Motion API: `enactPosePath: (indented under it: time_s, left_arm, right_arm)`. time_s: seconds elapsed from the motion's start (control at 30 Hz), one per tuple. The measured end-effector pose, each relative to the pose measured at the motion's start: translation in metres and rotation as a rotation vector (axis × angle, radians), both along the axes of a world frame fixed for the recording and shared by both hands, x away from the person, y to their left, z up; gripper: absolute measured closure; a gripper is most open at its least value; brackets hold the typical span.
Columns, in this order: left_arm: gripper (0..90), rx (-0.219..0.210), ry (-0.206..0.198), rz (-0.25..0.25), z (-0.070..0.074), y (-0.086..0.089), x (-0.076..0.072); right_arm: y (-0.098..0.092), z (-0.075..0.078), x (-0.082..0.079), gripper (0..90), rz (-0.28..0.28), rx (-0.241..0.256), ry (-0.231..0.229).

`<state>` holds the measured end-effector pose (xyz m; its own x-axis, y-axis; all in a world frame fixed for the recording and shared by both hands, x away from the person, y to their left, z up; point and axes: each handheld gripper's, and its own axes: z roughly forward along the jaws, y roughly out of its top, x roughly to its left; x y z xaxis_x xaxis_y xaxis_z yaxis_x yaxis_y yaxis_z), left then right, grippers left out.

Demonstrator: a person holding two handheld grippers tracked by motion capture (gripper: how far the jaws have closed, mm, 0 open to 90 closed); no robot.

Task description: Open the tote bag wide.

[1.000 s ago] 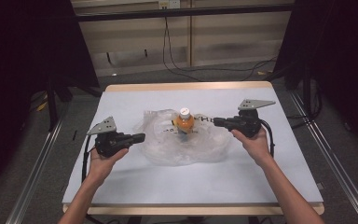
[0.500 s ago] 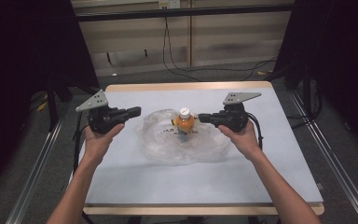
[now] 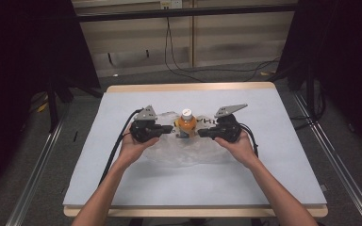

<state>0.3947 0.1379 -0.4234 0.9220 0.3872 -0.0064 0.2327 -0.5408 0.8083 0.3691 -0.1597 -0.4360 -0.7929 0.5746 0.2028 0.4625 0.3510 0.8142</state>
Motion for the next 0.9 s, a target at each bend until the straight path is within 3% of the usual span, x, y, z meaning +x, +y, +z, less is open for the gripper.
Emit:
enactPosePath:
  time_s: [0.13,0.3,0.33,0.37,0.4,0.43,0.47,0.53,0.57,0.6,0.63,0.7,0.77,0.83,0.9]
  left_arm:
    - [90.0,0.116,0.028,0.006,-0.022,-0.006,0.007]
    - [90.0,0.169,0.053,0.009,-0.034,-0.006,0.011]
    - [90.0,0.183,0.051,0.016,-0.037,-0.007,0.011]
    - [90.0,0.226,0.041,0.002,-0.038,-0.006,0.012]
    - [90.0,0.226,0.047,0.016,-0.041,-0.006,0.011]
    - [90.0,0.268,0.053,0.001,-0.042,-0.004,0.012]
    - [90.0,0.315,0.029,0.009,-0.047,-0.004,0.011]
    - [90.0,0.296,0.051,0.008,-0.047,-0.001,0.011]
    - [90.0,0.351,0.035,0.0,-0.044,0.004,0.012]
    - [90.0,0.351,0.035,0.0,-0.044,0.004,0.012]
    - [90.0,0.407,0.004,0.006,-0.042,0.008,0.012]
    - [90.0,0.423,0.004,-0.001,-0.041,0.01,0.012]
    - [90.0,0.464,-0.002,-0.009,-0.039,0.014,0.013]
    - [90.0,0.502,-0.014,-0.022,-0.038,0.017,0.011]
    - [90.0,0.513,-0.01,-0.029,-0.037,0.02,0.01]
  right_arm:
    - [0.001,-0.024,0.011,90.0,-0.01,-0.064,0.053]
    - [0.003,-0.035,0.016,90.0,-0.014,-0.121,0.07]
    - [0.003,-0.038,0.017,90.0,-0.019,-0.135,0.077]
    - [0.002,-0.04,0.018,90.0,-0.023,-0.143,0.082]
    - [0.0,-0.042,0.019,90.0,-0.027,-0.152,0.086]
    - [-0.003,-0.045,0.02,90.0,-0.034,-0.172,0.096]
    - [-0.005,-0.046,0.02,90.0,-0.035,-0.198,0.094]
    - [-0.006,-0.047,0.02,90.0,-0.031,-0.203,0.096]
    - [-0.01,-0.045,0.02,90.0,-0.032,-0.223,0.101]
    - [-0.01,-0.045,0.02,90.0,-0.032,-0.223,0.101]
    - [-0.013,-0.041,0.018,90.0,-0.024,-0.274,0.102]
    - [-0.015,-0.04,0.018,90.0,-0.017,-0.292,0.104]
    - [-0.022,-0.034,0.015,90.0,0.006,-0.371,0.111]
    - [-0.025,-0.033,0.014,90.0,0.014,-0.388,0.106]
    - [-0.032,-0.032,0.011,90.0,0.018,-0.401,0.116]
